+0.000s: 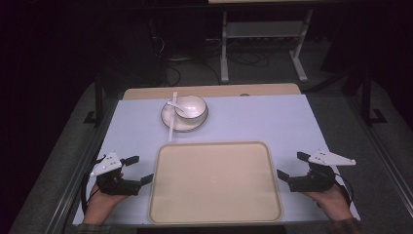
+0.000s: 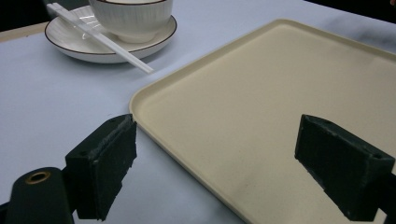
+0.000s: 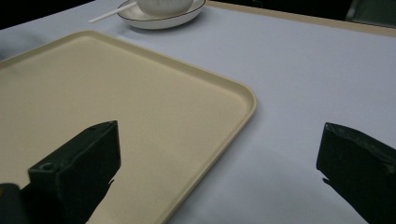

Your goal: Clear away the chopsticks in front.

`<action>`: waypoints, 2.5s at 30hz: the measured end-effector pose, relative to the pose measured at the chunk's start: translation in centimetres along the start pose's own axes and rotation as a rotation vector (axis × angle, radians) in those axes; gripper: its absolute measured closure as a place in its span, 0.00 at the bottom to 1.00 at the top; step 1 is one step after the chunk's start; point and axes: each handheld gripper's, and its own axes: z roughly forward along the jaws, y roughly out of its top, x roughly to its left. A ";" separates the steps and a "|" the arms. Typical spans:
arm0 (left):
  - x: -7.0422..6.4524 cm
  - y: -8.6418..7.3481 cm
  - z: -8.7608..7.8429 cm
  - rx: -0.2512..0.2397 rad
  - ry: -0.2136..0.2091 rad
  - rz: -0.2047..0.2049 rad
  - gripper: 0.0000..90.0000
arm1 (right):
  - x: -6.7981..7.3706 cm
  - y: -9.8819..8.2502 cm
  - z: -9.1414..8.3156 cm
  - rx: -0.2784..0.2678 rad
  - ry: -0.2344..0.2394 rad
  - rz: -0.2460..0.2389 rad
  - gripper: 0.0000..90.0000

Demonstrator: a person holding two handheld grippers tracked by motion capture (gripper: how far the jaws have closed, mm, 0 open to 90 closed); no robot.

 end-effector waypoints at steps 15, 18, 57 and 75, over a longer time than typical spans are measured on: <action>1.1 0.7 0.4 0.065 0.020 -0.021 0.14 | -0.3 -0.1 0.1 0.078 -0.027 0.007 0.00; 1.1 0.9 0.6 0.072 0.017 -0.021 0.14 | -0.3 -0.1 0.1 0.080 -0.028 0.009 0.00; 3.7 4.1 4.1 0.129 0.061 -0.037 0.15 | -0.3 -0.2 0.2 0.082 -0.046 0.018 0.00; 6.1 6.2 5.7 0.149 0.083 -0.036 0.16 | -0.3 -0.3 0.3 0.083 -0.037 0.018 0.00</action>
